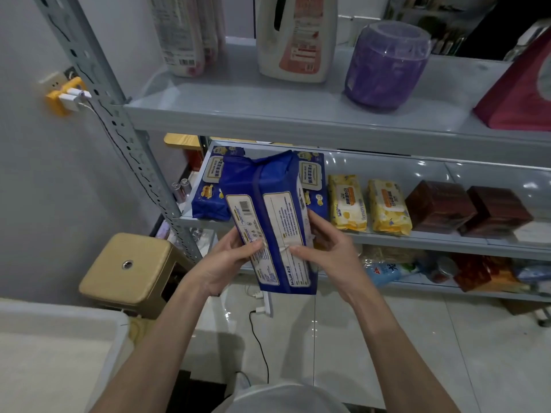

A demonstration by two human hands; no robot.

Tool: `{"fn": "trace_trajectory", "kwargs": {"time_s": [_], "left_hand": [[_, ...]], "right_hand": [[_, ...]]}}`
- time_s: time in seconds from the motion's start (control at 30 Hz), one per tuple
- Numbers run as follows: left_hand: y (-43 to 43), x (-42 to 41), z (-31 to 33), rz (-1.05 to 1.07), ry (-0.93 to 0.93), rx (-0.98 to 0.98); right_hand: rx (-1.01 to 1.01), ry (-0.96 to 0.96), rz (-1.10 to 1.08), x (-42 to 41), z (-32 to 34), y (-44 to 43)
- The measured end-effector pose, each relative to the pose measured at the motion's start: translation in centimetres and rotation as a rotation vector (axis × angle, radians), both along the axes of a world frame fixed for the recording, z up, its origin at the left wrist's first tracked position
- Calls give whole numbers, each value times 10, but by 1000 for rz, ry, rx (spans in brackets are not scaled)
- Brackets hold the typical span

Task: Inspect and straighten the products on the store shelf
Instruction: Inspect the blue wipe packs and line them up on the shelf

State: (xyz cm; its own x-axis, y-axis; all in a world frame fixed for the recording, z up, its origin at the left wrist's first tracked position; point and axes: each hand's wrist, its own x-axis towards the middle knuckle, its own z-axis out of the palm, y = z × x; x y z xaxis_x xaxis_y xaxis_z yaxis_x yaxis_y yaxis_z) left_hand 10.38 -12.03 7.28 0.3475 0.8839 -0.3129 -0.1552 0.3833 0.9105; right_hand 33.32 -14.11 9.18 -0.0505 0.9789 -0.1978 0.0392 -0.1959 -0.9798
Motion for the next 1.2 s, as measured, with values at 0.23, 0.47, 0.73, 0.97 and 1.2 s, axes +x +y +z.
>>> {"fn": "trace_trajectory", "kwargs": {"time_s": [0.23,0.47,0.73,0.97,1.2], "left_hand": [[-1,16,6,72,94,5],[-4,17,-1,23,2,-76],[2,36,17,118,33,-48],[5,46,34,101,76,-69],[6,44,33,73,-6,-179]], "right_hand": [[-62,126,0,3,-12,-5],[-117,208,-93,5,-23,-9],[-204,361,-172,8,-18,-7],[-229,410,-231,10,-9,-4],[-223,356,-184,9,-2,-5]]}}
